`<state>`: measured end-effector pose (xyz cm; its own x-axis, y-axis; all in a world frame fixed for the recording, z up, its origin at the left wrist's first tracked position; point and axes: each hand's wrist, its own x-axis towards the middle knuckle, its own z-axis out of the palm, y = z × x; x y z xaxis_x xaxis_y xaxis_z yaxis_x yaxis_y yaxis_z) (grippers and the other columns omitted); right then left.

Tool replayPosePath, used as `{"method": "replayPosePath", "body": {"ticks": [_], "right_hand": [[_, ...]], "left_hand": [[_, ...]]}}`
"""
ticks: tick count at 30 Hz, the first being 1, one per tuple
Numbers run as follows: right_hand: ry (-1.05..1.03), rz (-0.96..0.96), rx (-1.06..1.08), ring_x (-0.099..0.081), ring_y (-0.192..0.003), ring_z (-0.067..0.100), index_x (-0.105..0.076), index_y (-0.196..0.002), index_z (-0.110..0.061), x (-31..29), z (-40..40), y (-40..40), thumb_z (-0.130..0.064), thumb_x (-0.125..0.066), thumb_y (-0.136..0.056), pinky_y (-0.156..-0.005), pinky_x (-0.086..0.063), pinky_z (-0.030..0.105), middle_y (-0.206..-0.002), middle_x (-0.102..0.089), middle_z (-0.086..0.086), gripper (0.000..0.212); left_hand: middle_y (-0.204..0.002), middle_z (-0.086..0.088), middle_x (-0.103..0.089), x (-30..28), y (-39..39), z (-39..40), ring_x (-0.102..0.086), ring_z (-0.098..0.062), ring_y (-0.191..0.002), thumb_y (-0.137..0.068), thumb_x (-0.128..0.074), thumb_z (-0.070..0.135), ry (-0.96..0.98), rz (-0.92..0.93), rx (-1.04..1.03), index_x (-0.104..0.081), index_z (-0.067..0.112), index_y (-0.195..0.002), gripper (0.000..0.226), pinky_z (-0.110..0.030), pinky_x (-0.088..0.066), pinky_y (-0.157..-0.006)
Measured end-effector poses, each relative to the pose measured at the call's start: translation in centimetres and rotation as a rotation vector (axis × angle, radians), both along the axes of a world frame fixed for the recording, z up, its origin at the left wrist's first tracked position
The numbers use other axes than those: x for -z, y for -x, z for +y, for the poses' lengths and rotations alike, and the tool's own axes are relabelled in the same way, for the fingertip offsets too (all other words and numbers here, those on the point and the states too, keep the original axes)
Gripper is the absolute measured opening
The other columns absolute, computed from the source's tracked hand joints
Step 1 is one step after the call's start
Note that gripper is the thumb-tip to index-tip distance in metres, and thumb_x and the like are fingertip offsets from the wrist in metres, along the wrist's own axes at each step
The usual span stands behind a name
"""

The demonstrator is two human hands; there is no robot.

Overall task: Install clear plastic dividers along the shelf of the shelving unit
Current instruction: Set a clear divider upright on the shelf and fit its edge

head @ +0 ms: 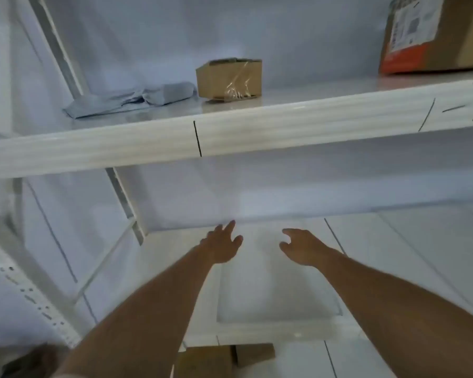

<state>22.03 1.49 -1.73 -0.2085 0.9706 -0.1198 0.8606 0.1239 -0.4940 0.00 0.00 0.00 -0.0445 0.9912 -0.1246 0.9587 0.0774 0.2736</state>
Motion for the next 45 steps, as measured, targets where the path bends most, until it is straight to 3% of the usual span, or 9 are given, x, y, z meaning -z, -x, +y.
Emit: {"method": "replayPosePath", "body": {"ticks": [6,13,18,26,30,34,39,42,45], "right_hand": [[0.176,0.04,0.111,-0.046,-0.133,0.027,-0.037,-0.147,-0.017,7.8,-4.4,-1.8,-0.03,-0.048,-0.094,-0.108,-0.04,0.036,-0.15,-0.044,0.01,0.056],[0.131,-0.1,0.205,-0.048,-0.124,0.035,-0.055,-0.13,-0.012,10.4,-5.6,-1.2,-0.027,-0.045,-0.081,-0.1,-0.045,0.048,-0.131,-0.052,0.015,0.052],[0.103,-0.161,0.307,-0.034,-0.134,0.035,-0.052,-0.129,-0.012,10.7,-5.7,-1.1,-0.022,-0.048,-0.084,-0.11,-0.029,0.043,-0.136,-0.043,0.02,0.047],[0.156,-0.173,0.464,-0.044,-0.117,0.037,-0.049,-0.127,-0.01,9.9,-5.4,-1.8,-0.021,-0.051,-0.084,-0.095,-0.038,0.042,-0.128,-0.047,0.02,0.044],[0.145,-0.017,0.571,-0.045,-0.12,0.036,-0.048,-0.133,-0.013,8.7,-5.0,-2.4,-0.013,-0.053,-0.085,-0.098,-0.04,0.041,-0.131,-0.047,0.019,0.049],[0.028,0.476,0.622,-0.06,-0.114,0.032,-0.052,-0.135,-0.011,5.0,-4.3,-2.8,-0.003,-0.05,-0.083,-0.092,-0.05,0.035,-0.134,-0.056,0.015,0.053],[-0.025,1.082,0.494,-0.065,-0.076,0.021,-0.05,-0.135,-0.012,-2.2,-5.1,1.9,-0.006,-0.049,-0.086,-0.078,-0.056,0.042,-0.086,-0.066,-0.001,0.05],[-0.116,0.907,0.302,-0.068,-0.079,0.025,-0.066,-0.099,-0.018,-4.3,-7.6,6.1,-0.008,-0.043,-0.082,-0.076,-0.059,0.054,-0.082,-0.067,0.002,0.03],[-0.039,0.744,0.19,-0.069,-0.082,0.036,-0.063,-0.099,-0.002,-3.7,-9.4,9.2,-0.008,-0.039,-0.086,-0.07,-0.058,0.056,-0.089,-0.069,0.018,0.029]], "left_hand": [[-0.16,-0.014,-0.003,8.7,0.0,-3.1,-0.01,-0.039,-0.145,-0.095,-0.033,0.056,0.286,0.032,0.122,-0.009,0.036,-0.15,0.063,-0.051,-0.013,-0.118],[-0.16,-0.01,0.012,12.2,0.1,-5.1,0.014,-0.033,-0.146,-0.084,-0.045,0.068,0.326,0.046,0.105,-0.003,0.026,-0.151,0.089,-0.05,-0.004,-0.118],[-0.158,-0.007,0.023,13.3,0.2,-5.6,0.023,-0.032,-0.144,-0.075,-0.047,0.077,0.309,0.045,0.104,0.007,0.029,-0.15,0.104,-0.051,-0.001,-0.118],[-0.156,-0.006,0.029,14.1,-1.4,-7.0,0.03,-0.038,-0.14,-0.059,-0.052,0.087,0.319,0.078,0.072,0.017,0.03,-0.148,0.126,-0.051,0.005,-0.117],[-0.157,-0.007,0.025,14.1,-0.9,-7.6,0.026,-0.039,-0.141,-0.062,-0.047,0.087,0.266,0.073,0.085,0.016,0.029,-0.148,0.121,-0.052,0.002,-0.117],[-0.157,-0.013,0.023,13.9,-0.5,-7.8,0.018,-0.043,-0.142,-0.082,-0.036,0.075,0.219,0.139,0.118,0.022,0.022,-0.147,0.102,-0.051,-0.001,-0.118],[-0.16,-0.014,0.009,13.0,0.5,-7.7,-0.006,-0.036,-0.146,-0.098,-0.034,0.039,0.1,-0.04,0.084,0.019,0.016,-0.148,0.076,-0.048,-0.017,-0.119],[-0.161,-0.01,0.007,12.4,1.2,-7.8,-0.014,-0.03,-0.146,-0.1,-0.033,0.029,0.049,-0.138,0.08,0.016,0.014,-0.149,0.071,-0.045,-0.027,-0.116],[-0.161,-0.009,0.004,12.0,2.1,-8.0,-0.022,-0.032,-0.144,-0.099,-0.035,0.031,0.053,-0.238,0.069,0.015,0.017,-0.149,0.072,-0.045,-0.028,-0.115]]}}
